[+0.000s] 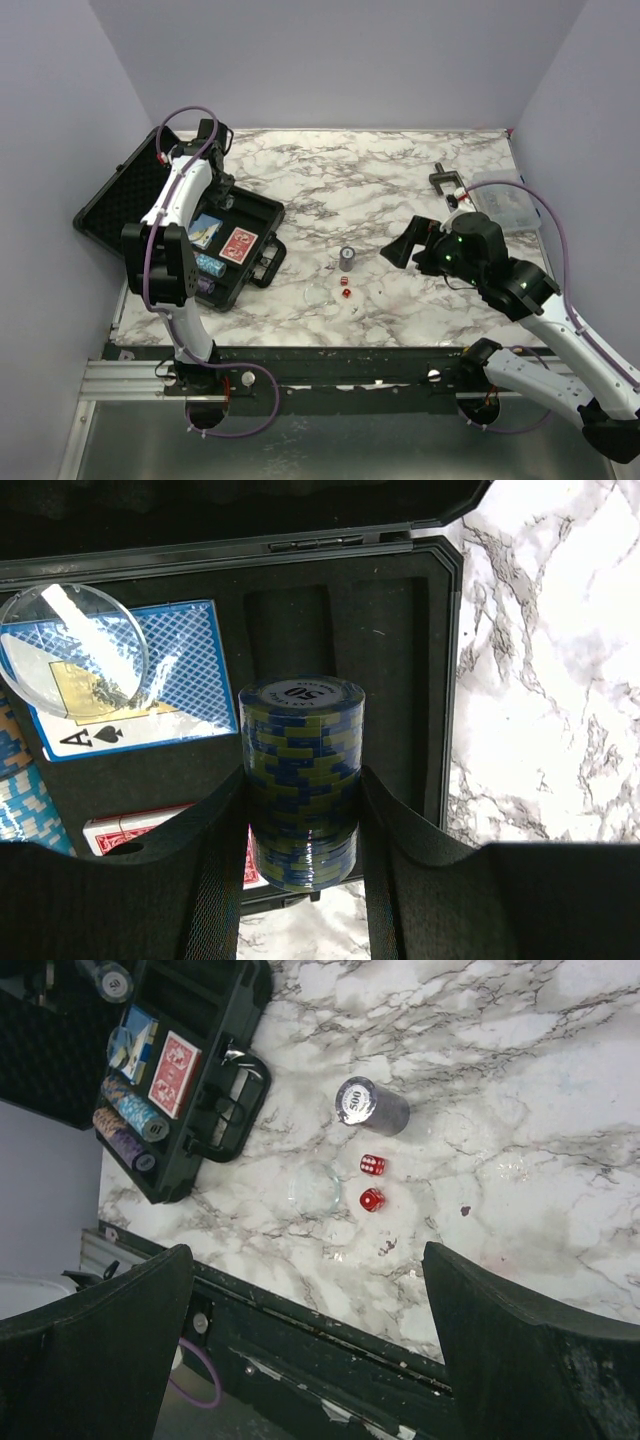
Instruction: Pack up texas hold em set
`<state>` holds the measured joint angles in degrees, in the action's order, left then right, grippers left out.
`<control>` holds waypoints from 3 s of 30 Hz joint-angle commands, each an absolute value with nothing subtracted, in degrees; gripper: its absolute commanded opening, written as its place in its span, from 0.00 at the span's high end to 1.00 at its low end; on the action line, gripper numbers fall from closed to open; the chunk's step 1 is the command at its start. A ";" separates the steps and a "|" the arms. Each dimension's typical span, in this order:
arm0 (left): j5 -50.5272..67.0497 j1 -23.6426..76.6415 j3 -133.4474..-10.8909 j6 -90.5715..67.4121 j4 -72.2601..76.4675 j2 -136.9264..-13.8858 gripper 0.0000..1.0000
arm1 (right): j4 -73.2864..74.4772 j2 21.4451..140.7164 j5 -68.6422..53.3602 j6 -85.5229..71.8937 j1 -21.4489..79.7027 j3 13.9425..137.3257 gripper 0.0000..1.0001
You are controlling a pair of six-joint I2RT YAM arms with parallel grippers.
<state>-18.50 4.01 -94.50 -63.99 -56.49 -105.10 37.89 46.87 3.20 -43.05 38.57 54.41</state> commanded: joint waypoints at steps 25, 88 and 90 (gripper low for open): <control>-13.98 0.62 -100.69 -62.55 -56.73 -114.51 1.00 | 39.64 47.14 4.48 -42.54 38.80 54.30 0.00; -16.50 -0.18 -99.46 -46.80 -56.10 -98.20 0.01 | 38.50 48.91 1.81 -40.46 38.82 54.42 0.00; -16.59 -0.18 -97.39 -44.97 -55.87 -94.81 0.01 | 38.45 49.36 2.17 -40.13 38.84 54.22 0.00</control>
<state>-15.53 -0.36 -99.81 -50.65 -55.81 -101.78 39.07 48.51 2.94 -41.89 38.57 54.15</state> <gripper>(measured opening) 0.987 0.998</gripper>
